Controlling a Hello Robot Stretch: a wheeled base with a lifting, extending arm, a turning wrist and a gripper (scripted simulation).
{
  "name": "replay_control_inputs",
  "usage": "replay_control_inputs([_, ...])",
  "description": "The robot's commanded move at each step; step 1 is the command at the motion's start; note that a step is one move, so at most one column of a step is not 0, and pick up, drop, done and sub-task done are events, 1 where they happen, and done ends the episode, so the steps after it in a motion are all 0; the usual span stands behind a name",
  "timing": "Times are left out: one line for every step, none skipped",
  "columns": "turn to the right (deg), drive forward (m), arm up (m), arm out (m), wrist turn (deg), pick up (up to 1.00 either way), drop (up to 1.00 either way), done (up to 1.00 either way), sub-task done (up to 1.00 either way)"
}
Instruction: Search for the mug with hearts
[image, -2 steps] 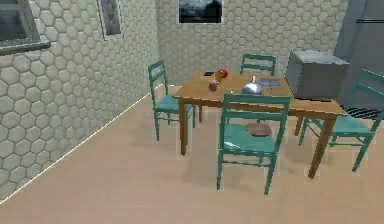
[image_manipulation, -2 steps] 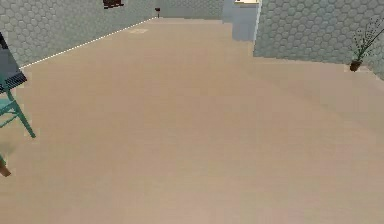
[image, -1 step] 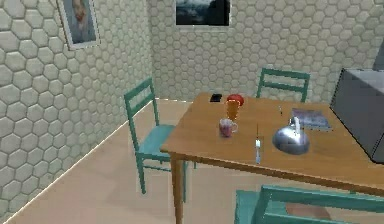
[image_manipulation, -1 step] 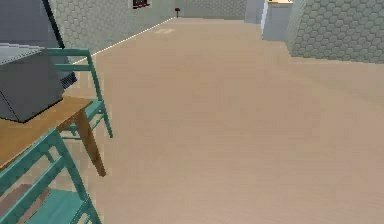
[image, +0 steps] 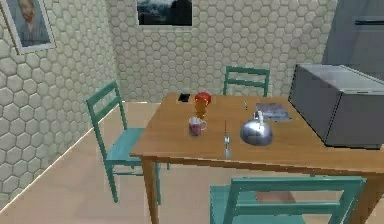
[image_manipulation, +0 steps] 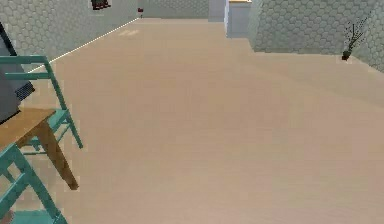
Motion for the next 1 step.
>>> replay_control_inputs([0.0,0.00,0.00,0.00,0.0,0.00,0.00,1.00,0.00])
